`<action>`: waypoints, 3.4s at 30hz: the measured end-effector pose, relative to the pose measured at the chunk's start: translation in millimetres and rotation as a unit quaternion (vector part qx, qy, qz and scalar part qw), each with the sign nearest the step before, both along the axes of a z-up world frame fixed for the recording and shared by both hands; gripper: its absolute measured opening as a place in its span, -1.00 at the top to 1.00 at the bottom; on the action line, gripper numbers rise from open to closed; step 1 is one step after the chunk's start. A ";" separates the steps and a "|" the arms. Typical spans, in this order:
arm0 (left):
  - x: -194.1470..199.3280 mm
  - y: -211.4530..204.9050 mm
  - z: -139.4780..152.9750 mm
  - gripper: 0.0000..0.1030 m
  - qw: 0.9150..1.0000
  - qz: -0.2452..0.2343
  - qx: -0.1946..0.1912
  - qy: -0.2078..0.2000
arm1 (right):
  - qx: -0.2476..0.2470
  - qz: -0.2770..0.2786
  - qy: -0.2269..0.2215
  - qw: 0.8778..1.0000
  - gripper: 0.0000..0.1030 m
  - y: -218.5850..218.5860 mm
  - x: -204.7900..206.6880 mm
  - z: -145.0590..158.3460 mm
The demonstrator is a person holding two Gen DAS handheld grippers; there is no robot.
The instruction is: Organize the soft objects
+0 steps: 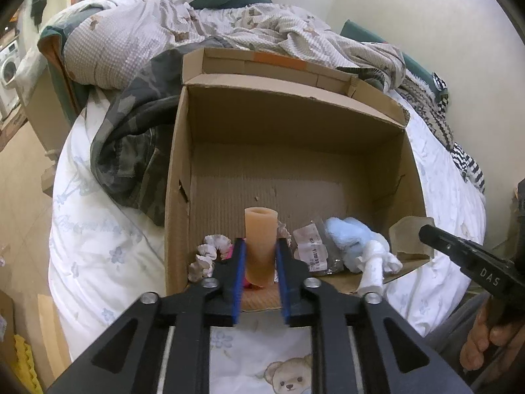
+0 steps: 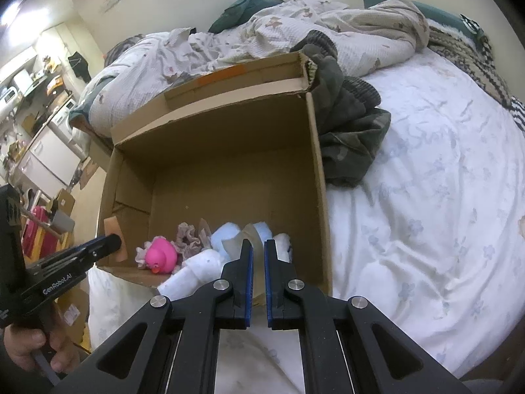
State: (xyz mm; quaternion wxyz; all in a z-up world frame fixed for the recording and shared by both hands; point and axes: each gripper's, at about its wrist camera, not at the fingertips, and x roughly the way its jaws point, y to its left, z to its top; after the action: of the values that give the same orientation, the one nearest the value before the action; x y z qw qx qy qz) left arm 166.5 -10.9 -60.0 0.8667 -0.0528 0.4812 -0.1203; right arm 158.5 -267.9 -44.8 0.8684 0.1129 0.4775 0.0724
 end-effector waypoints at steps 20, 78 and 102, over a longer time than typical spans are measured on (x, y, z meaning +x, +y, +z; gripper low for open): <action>-15.4 -3.4 23.3 -0.35 0.996 0.014 0.059 -0.070 | 0.031 0.014 0.000 0.999 -0.49 7.5 -2.2 2.5; -89.0 16.3 54.2 -0.99 0.987 0.065 0.073 -0.126 | -0.038 0.019 -0.101 0.994 -1.00 46.8 -60.8 34.2; -88.4 17.7 49.8 -0.99 0.988 0.077 0.064 -0.117 | -0.036 0.018 -0.102 0.994 -1.00 44.8 -60.5 34.5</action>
State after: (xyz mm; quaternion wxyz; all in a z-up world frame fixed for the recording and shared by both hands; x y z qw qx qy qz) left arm 78.1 6.8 -10.2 0.9253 -0.0197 0.3777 -0.0277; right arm 98.0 -223.1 -10.4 0.9146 0.0644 0.3906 0.0821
